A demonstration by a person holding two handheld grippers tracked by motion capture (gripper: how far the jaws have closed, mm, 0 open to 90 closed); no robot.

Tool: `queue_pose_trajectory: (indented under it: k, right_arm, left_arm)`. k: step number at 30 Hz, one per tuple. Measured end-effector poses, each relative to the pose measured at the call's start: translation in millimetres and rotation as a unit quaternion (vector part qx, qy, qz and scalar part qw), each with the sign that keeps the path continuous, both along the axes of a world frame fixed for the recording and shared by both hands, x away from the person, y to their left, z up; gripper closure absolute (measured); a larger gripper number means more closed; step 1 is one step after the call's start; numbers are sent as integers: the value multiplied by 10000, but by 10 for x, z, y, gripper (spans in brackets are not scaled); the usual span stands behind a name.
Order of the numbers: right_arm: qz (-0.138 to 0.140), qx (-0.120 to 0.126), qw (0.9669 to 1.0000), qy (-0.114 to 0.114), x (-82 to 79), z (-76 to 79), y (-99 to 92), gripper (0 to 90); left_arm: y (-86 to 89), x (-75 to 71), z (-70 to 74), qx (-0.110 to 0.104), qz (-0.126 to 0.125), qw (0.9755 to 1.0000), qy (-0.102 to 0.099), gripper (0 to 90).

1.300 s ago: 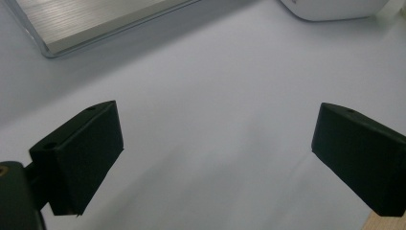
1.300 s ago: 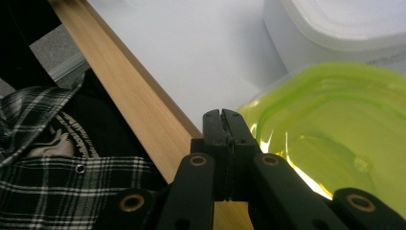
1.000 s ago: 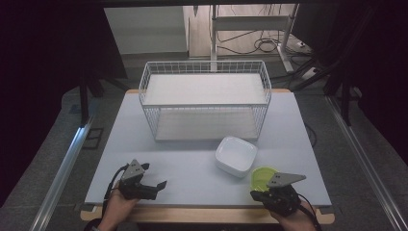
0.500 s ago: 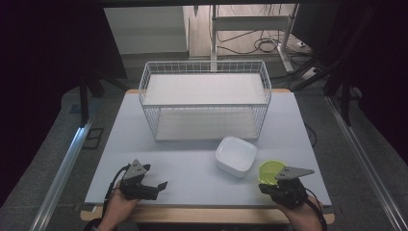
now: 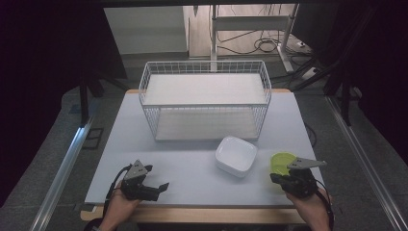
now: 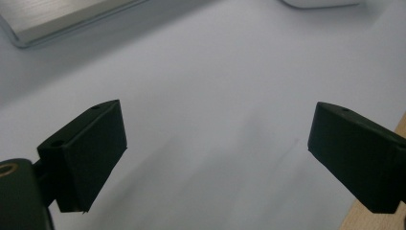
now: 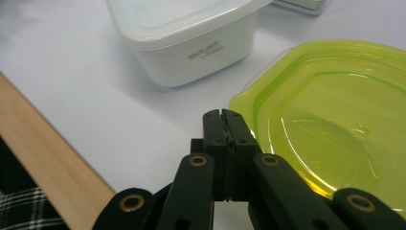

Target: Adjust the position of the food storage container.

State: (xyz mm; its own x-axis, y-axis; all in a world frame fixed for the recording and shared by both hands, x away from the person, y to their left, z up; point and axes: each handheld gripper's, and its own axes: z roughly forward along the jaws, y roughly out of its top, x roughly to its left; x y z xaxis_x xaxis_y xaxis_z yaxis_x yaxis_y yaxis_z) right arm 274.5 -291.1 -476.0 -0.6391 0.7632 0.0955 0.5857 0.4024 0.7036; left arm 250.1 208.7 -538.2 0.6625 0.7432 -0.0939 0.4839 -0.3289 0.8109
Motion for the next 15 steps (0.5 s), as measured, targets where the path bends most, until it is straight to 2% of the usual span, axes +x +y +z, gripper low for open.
queue_pose_trajectory:
  k: [4, 7, 9, 14, 15]
  right_arm:
    - [-163, 13, 9999, -37, 76, 1, -95, 896]
    - [-209, 39, 9998, -43, 94, -1, -119, 896]
    - [-235, 6, 9997, -65, 87, 4, -108, 895]
    - [-173, 78, 9997, -172, 67, 28, 5, 871]
    - [-174, 85, 9997, -175, 72, 22, 36, 864]
  left_arm:
    - [-9, 0, -6, 26, -48, 9999, -133, 50]
    - [-8, 1, -3, 18, -29, 9999, -154, 50]
    - [4, 8, 0, -130, -2, 9999, -99, 51]
    - [16, 16, 10, -275, 43, 9996, -81, 55]
    - [12, 24, 14, -350, 57, 9994, -10, 57]
